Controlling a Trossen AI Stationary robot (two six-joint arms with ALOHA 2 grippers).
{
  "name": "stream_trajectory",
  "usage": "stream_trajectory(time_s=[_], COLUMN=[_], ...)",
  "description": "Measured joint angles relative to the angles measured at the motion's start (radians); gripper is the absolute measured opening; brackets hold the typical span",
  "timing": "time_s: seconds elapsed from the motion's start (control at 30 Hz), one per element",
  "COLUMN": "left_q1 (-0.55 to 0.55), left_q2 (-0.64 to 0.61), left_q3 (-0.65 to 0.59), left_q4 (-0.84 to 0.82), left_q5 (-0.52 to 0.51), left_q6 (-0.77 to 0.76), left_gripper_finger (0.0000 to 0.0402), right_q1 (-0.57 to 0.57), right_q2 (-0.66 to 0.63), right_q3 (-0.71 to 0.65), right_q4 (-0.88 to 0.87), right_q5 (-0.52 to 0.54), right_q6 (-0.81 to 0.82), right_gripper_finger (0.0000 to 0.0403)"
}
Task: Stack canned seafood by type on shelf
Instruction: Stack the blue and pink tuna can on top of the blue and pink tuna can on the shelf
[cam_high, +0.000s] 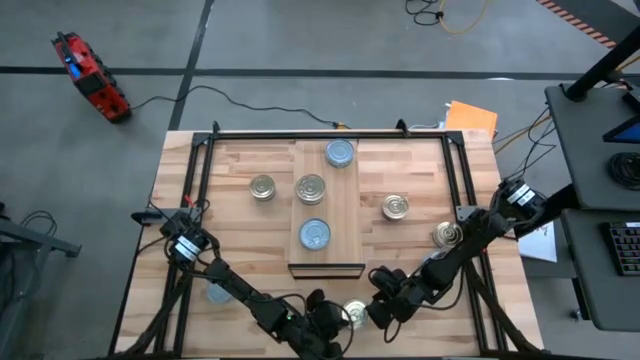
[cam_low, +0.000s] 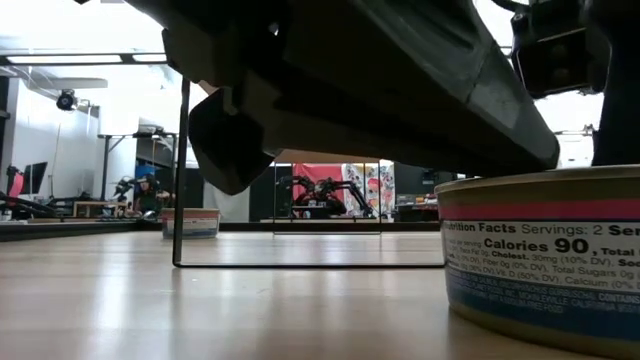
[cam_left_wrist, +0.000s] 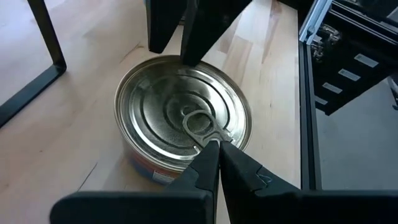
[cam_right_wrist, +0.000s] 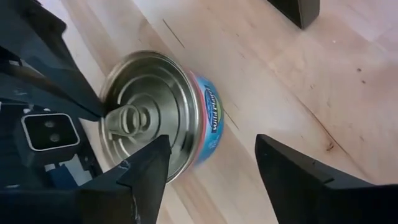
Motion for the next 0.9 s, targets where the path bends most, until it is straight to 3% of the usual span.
stream_trajectory(time_s=[0.43, 0.9], left_q1=[-0.013, -0.014], left_q2=[0.000, 0.004], left_q3=[-0.010, -0.012], left_q4=[-0.003, -0.009], left_q5=[0.000, -0.008], left_q6=[-0.032, -0.025], left_gripper_finger=[0.0000, 0.0000], right_q1=[-0.002, -0.008], right_q2=[0.001, 0.000], right_q3=[0.000, 0.001], right_q4=[0.100, 0.097], right_q5=[-0.015, -0.014], right_q6=[-0.043, -0.050], right_gripper_finger=[0.0251, 0.0265])
